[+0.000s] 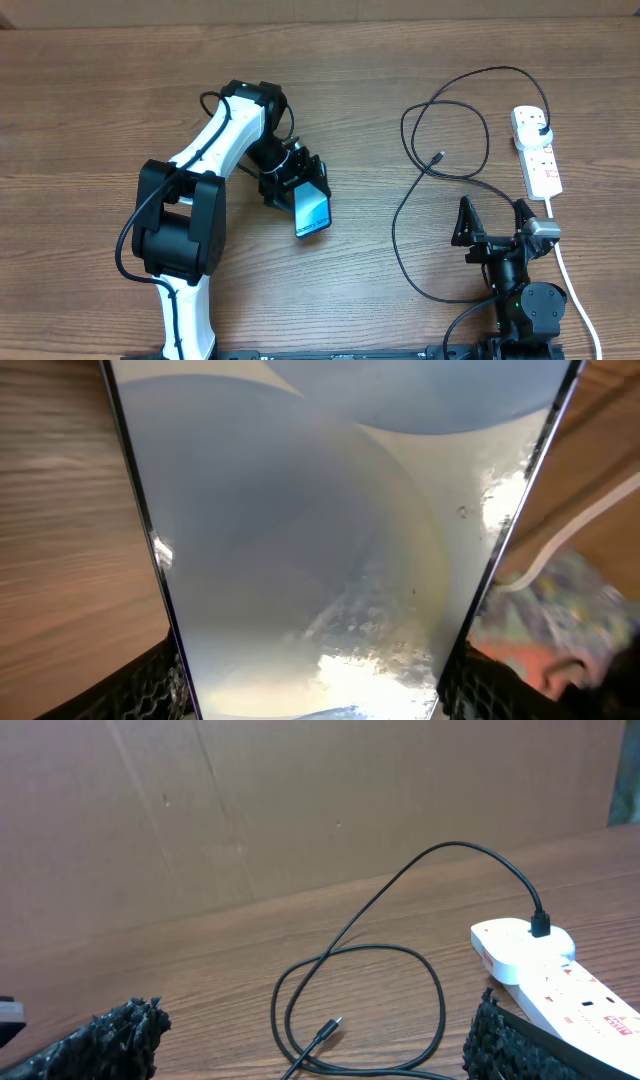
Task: Plug charger to phone and switch on socket
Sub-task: 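Lift the smartphone with the left gripper and tilt it upright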
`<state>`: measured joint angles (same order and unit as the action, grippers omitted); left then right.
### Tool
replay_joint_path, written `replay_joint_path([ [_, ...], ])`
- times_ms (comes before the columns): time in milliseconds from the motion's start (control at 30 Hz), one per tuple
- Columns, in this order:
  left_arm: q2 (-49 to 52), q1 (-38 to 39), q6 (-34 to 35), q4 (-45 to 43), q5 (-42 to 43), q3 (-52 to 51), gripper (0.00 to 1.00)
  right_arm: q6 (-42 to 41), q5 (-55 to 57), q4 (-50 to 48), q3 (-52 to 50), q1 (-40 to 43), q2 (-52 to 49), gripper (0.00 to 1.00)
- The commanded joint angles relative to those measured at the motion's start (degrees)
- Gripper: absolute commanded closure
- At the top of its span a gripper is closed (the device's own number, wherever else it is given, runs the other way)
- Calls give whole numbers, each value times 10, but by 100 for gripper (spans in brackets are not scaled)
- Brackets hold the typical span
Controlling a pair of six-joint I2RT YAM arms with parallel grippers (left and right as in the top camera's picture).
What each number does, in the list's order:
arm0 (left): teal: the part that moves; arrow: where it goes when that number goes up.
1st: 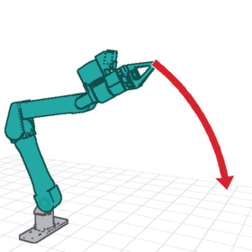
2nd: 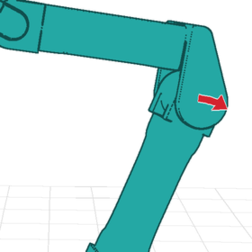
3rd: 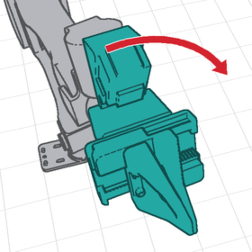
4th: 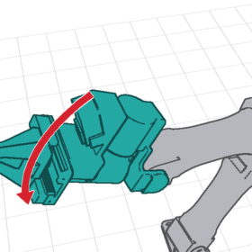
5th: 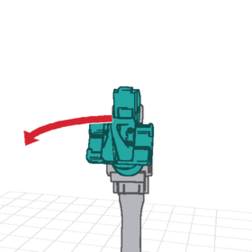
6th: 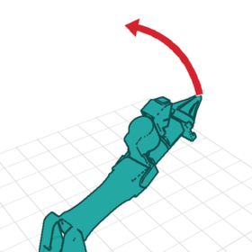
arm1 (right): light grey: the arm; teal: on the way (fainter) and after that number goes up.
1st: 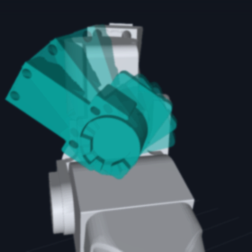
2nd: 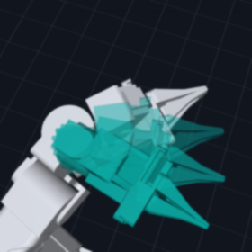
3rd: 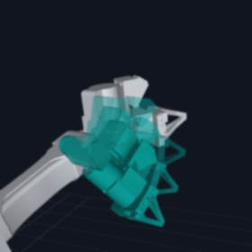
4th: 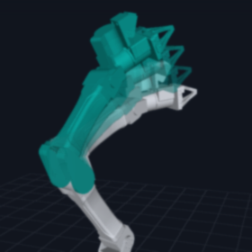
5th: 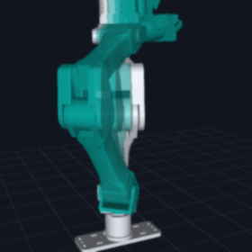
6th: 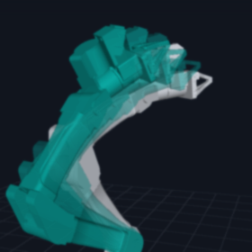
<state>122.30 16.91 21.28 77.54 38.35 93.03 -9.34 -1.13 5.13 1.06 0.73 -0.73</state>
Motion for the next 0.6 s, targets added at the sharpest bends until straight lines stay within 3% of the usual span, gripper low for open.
replay_joint_path([
  [0,0,4,-40,10,109,14,33,2,0,-4,-6,0,6,0],
  [367,1,-5,-101,74,232,14,33,2,0,-4,-6,0,6,0],
  [567,1,-16,-104,91,251,14,32,2,0,-4,-6,0,6,0],
])
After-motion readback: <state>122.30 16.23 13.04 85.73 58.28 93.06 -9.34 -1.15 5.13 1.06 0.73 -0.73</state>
